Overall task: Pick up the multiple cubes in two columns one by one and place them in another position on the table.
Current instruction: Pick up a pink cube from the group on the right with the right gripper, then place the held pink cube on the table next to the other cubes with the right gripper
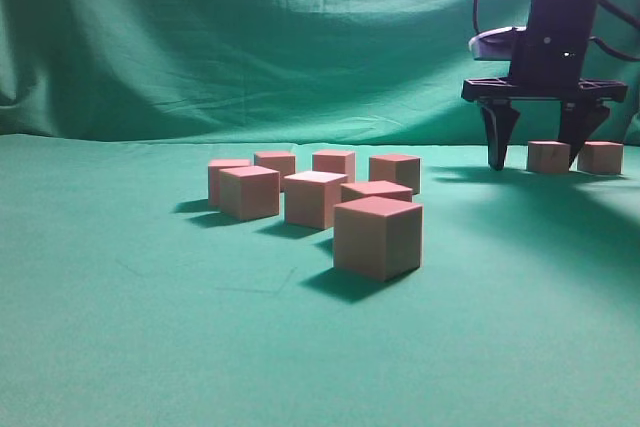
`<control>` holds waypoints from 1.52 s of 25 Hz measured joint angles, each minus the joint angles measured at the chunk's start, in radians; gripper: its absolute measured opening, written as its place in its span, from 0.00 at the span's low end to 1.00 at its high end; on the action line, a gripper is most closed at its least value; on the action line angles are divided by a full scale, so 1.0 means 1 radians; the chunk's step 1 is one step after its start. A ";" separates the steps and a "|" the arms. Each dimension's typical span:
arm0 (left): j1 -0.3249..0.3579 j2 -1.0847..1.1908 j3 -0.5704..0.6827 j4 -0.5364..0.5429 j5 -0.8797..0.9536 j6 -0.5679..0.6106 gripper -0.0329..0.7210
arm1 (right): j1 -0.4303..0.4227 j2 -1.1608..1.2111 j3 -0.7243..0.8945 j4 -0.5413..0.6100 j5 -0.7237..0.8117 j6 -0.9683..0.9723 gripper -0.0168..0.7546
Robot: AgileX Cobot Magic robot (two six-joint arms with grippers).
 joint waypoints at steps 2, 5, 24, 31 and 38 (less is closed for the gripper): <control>0.000 0.000 0.000 0.000 0.000 0.000 0.04 | 0.000 0.005 0.000 0.002 -0.002 -0.004 0.76; 0.000 0.000 0.000 0.000 0.000 0.000 0.04 | 0.000 0.006 -0.002 0.003 -0.006 -0.004 0.60; 0.000 0.000 0.000 0.000 0.000 0.000 0.04 | 0.008 -0.237 -0.198 0.120 0.140 -0.027 0.37; 0.000 0.000 0.000 0.000 0.000 0.000 0.04 | 0.077 -0.473 -0.158 0.126 0.155 -0.031 0.37; 0.000 0.000 0.000 0.000 0.000 0.000 0.04 | 0.183 -0.753 0.166 0.130 0.161 -0.033 0.37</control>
